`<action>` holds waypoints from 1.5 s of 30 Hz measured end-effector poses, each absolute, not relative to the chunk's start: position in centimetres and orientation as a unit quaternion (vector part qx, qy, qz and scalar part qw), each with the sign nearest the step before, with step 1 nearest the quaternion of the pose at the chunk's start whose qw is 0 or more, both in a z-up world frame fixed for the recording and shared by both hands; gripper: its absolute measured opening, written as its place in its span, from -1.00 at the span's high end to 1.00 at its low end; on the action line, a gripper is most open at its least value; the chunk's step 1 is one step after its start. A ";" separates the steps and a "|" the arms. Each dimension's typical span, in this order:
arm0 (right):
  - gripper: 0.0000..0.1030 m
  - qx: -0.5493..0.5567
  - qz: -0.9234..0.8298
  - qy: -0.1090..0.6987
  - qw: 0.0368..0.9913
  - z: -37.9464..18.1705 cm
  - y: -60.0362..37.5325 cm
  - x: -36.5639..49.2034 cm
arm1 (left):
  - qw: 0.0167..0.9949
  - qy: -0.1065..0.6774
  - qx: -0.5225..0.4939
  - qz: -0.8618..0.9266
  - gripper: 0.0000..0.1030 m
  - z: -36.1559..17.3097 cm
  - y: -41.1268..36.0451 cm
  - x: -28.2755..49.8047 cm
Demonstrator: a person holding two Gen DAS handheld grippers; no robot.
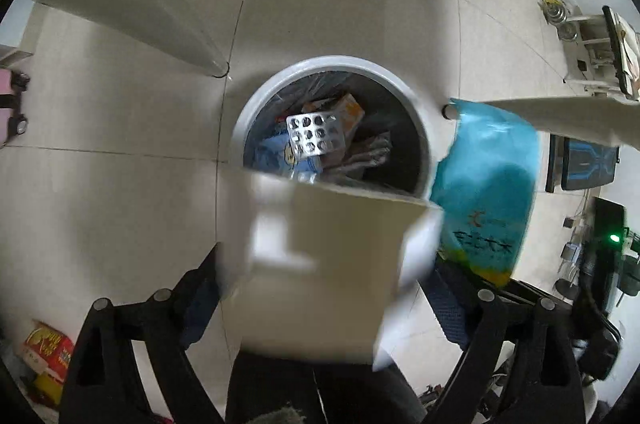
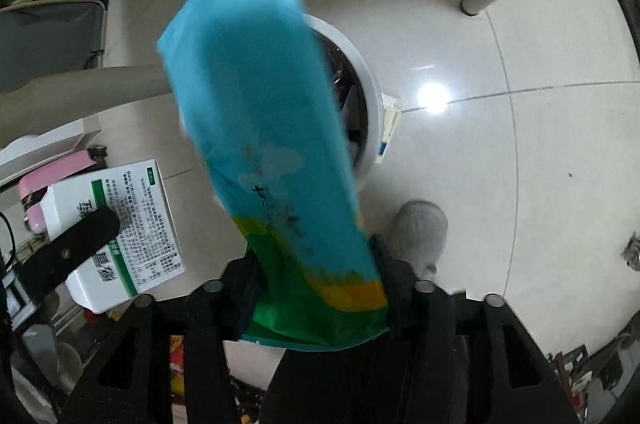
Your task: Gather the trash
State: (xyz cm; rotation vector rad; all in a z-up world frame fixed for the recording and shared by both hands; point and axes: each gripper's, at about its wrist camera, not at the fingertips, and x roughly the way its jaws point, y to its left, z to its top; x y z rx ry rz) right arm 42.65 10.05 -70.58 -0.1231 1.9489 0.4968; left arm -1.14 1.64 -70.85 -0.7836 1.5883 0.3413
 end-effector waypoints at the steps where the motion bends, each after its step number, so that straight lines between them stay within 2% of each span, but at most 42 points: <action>1: -0.19 -0.052 0.213 0.820 0.528 -72.4 10.5 42.6 | 0.621 0.690 -0.341 0.148 -0.77 -71.6 1.9 -1.3; 2: -0.27 -0.050 0.220 0.822 0.523 -73.5 11.0 43.1 | 0.623 0.688 -0.339 0.152 -0.77 -72.2 2.1 -1.4; 3: -0.44 -0.048 0.226 0.823 0.518 -74.3 11.6 43.4 | 0.624 0.688 -0.337 0.154 -0.77 -72.2 2.1 -2.4; 4: -0.72 -0.045 0.233 0.823 0.516 -75.0 11.8 43.4 | 0.624 0.689 -0.333 0.159 -0.77 -72.2 2.0 -2.8; 6: -0.96 -0.056 0.243 0.818 0.519 -75.3 12.2 43.4 | 0.627 0.687 -0.323 0.172 -0.77 -71.6 2.3 -3.6; 9: -0.96 -0.067 0.251 0.805 0.534 -73.8 11.9 43.7 | 0.637 0.682 -0.303 0.193 -0.78 -69.2 2.1 -4.7; 12: -0.96 -0.092 0.246 0.783 0.564 -69.9 12.2 43.2 | 0.647 0.675 -0.284 0.214 -0.77 -65.4 1.8 -5.7; 17: -0.96 -0.149 0.233 0.732 0.623 -60.1 11.8 43.3 | 0.667 0.661 -0.263 0.220 -0.77 -57.6 0.5 -6.8; 20: -0.96 -0.156 0.230 0.709 0.649 -52.8 10.9 42.8 | 0.682 0.652 -0.251 0.216 -0.77 -51.5 -0.6 -7.6; 28: -0.96 -0.154 0.240 0.681 0.674 -35.0 8.9 41.1 | 0.704 0.645 -0.226 0.193 -0.77 -39.5 -3.4 -9.3; 38: -0.96 -0.136 0.268 0.662 0.687 -17.0 5.6 38.8 | 0.748 0.599 -0.237 0.159 -0.77 -25.2 -6.4 -12.0; 45: -0.96 -0.117 0.304 0.634 0.701 -7.5 4.2 37.7 | 0.776 0.559 -0.255 0.142 -0.78 -19.4 -7.0 -13.4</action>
